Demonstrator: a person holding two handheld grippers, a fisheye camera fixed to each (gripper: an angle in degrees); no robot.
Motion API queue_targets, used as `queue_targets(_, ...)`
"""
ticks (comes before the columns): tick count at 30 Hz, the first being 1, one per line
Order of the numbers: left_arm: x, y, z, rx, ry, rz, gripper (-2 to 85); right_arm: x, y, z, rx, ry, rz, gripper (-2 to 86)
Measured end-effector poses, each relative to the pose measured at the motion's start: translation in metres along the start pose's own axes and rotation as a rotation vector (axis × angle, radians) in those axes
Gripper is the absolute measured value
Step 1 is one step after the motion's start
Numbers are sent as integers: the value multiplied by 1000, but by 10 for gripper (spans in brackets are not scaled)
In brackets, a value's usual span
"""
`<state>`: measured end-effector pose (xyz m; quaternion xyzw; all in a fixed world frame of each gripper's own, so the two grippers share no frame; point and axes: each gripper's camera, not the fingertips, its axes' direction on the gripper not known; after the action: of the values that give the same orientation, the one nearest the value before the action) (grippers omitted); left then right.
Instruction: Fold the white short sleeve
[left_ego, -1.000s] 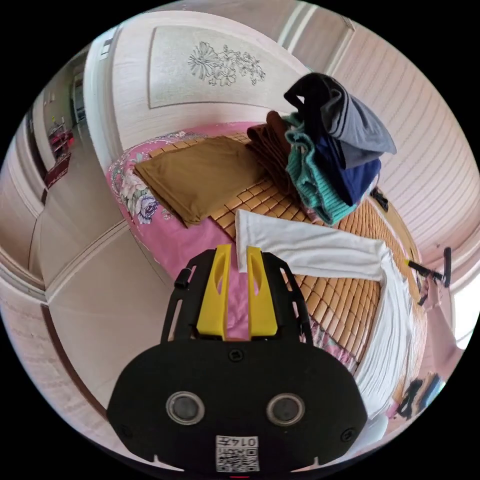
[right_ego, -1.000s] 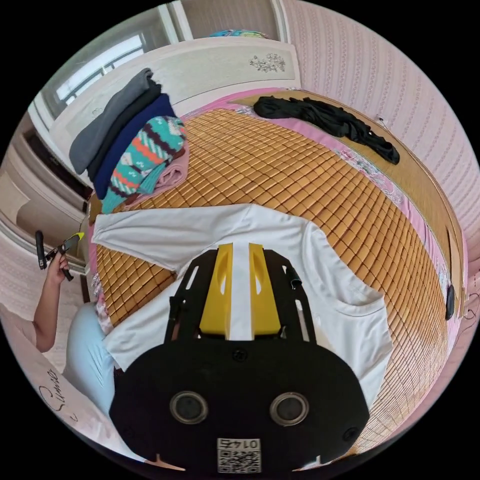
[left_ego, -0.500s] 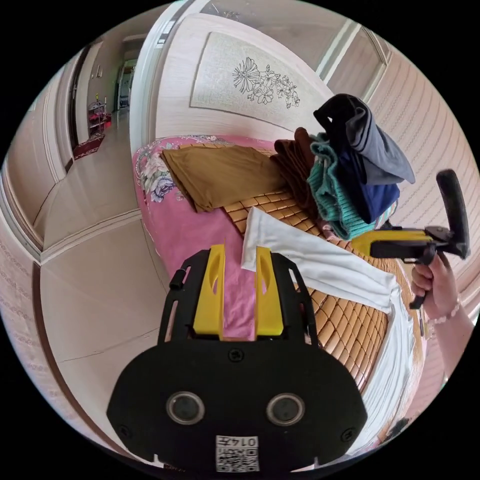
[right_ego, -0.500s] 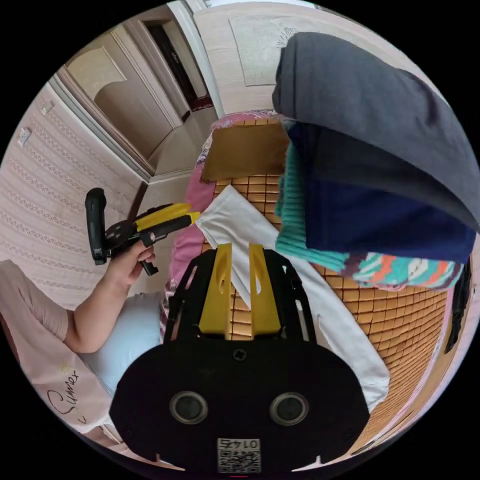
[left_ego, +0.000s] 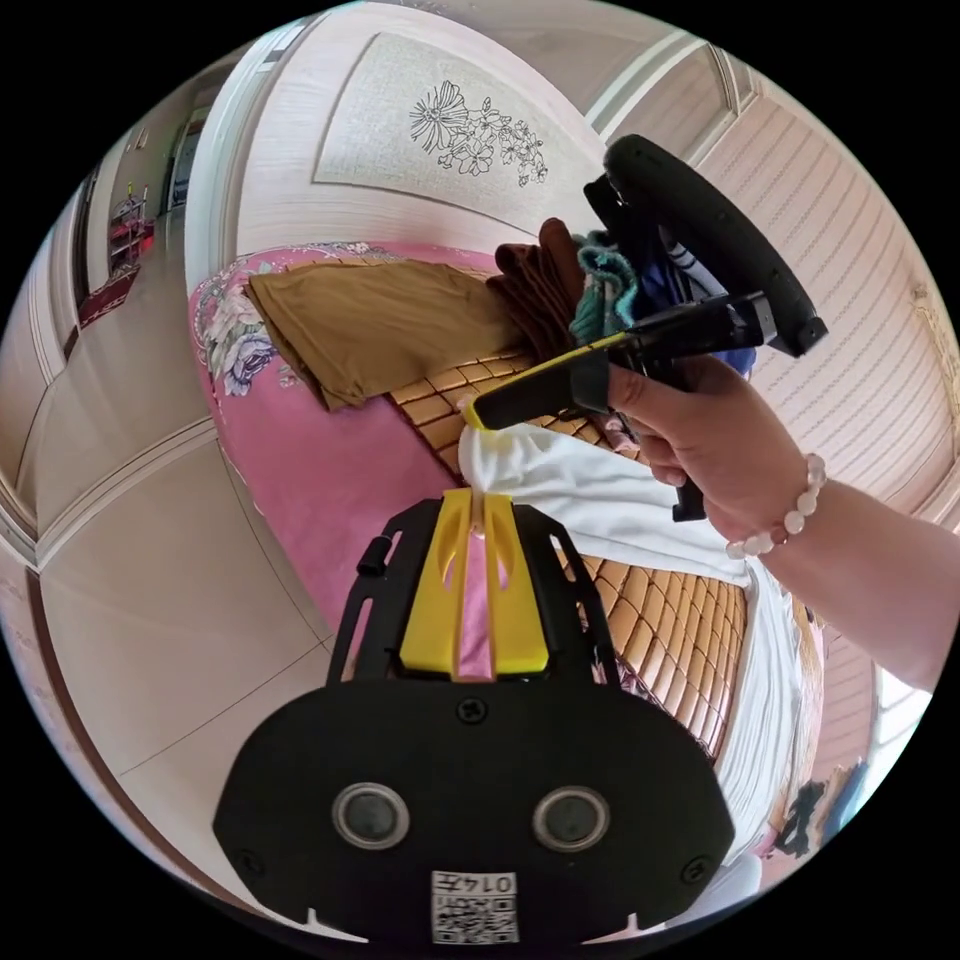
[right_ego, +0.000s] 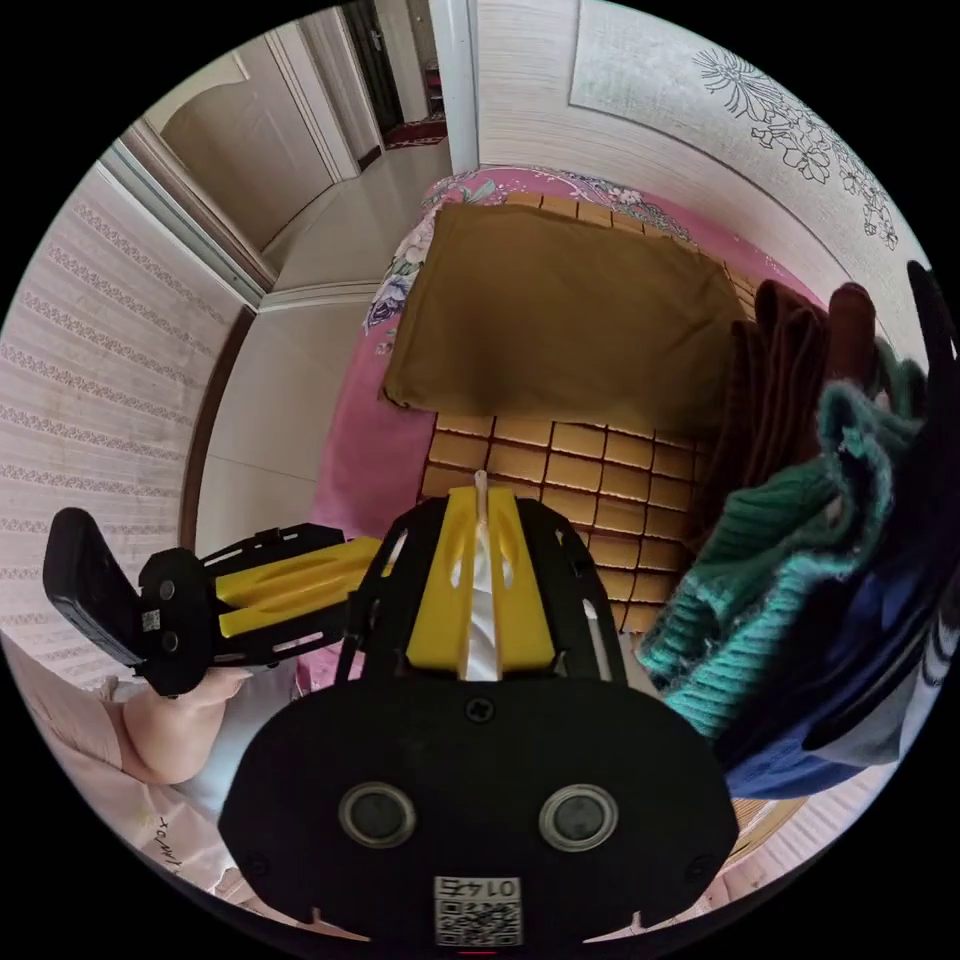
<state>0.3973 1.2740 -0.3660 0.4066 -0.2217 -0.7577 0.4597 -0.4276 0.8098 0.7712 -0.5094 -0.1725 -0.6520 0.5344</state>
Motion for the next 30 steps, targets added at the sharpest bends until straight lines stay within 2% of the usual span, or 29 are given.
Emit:
queue_targets(2, 7, 2, -6, 41, 37, 75, -4, 5, 19, -23, 60, -13, 15, 11)
queue_targets(4, 21, 4, -20, 146, 196, 200, -5, 10, 47, -59, 156, -15, 59, 10)
queue_targets(6, 49, 5, -39, 246, 371, 369, -5, 21, 105, -114, 309, -58, 149, 9)
queue_targets(9, 100, 9, -51, 259, 501, 557, -5, 40, 204, -179, 419, -81, 270, 8)
queue_targets(13, 158, 19, -56, 266, 692, 578, -3, 62, 335, -260, 528, -69, 470, 8)
queue_targets(14, 176, 23, -58, 265, 805, 573, -2, 62, 374, -286, 580, -79, 518, 8)
queue_targets(15, 195, 27, -62, 259, 912, 566, -2, 58, 408, -311, 626, -67, 552, 8)
queue_targets(21, 311, 67, -107, 231, 1101, 721, -5, -7, 542, -412, 802, 151, 636, 8)
queue_targets(24, 350, 104, -132, 201, 1234, 806, -5, -49, 613, -439, 879, 191, 710, 9)
queue_targets(28, 391, 171, -134, 46, 1254, 1000, -1, -86, 683, -422, 805, 198, 903, 9)
queue_targets(30, 409, 221, -110, -124, 1186, 1092, 3, -95, 722, -376, 716, 95, 1045, 9)
